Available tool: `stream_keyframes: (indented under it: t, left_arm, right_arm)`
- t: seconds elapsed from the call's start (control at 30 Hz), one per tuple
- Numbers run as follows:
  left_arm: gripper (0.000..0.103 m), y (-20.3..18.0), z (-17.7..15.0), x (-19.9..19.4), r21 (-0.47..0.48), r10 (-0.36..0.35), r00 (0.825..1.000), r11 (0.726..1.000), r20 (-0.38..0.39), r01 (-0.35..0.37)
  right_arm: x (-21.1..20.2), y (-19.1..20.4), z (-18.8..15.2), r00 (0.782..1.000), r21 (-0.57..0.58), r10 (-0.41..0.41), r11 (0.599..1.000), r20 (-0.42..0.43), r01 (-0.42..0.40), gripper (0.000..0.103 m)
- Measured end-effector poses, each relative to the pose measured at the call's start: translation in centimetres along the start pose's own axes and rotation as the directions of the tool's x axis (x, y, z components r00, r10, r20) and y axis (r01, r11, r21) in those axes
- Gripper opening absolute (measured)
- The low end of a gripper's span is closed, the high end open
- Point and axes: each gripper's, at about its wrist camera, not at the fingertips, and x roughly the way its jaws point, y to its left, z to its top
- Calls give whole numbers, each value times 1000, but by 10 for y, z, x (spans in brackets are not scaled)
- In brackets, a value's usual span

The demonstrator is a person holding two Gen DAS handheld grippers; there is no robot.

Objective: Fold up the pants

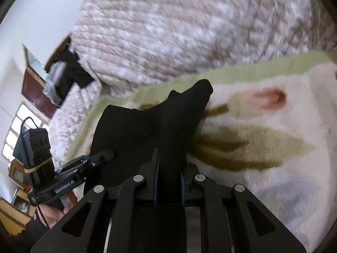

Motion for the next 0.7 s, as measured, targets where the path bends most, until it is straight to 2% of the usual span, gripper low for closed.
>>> stream_keyframes:
  t: [0.07,0.1,0.17,0.3,0.37,0.47,0.53,0.6,0.7]
  left_arm:
    - [37,13,-8,16,-30,35,999,999,-36,-36]
    - [41,20,-10,17,-57,21,999,998,-32,-23]
    - [41,27,-10,13,-100,-11,999,995,-36,7]
    - [38,26,-14,-10,-91,77,997,993,19,-75]
    - [38,23,-15,-24,-98,69,996,993,51,-64]
    - [38,3,-23,-54,-55,60,990,997,124,-53]
    - [38,-12,-32,-65,-21,33,988,999,151,-30]
    - [38,-24,-46,-65,5,17,990,1000,138,-18]
    - [38,-28,-62,-42,31,49,997,998,57,-51]
  right_arm:
    - [9,-15,-4,999,21,-32,999,-32,33,22]
    - [8,-19,-4,999,31,-37,999,-30,37,32]
    - [-4,-22,-4,998,39,-69,997,3,69,37]
    - [-36,-12,-8,984,2,-150,989,94,150,37]
    - [-49,1,-18,978,-33,-168,984,124,174,37]
    - [-57,28,-38,970,-121,-195,969,148,213,37]
    - [-52,44,-55,969,-184,-208,956,136,231,32]
    - [-41,51,-69,967,-223,-231,942,106,250,30]
    - [-17,48,-85,956,-278,-290,915,46,291,30]
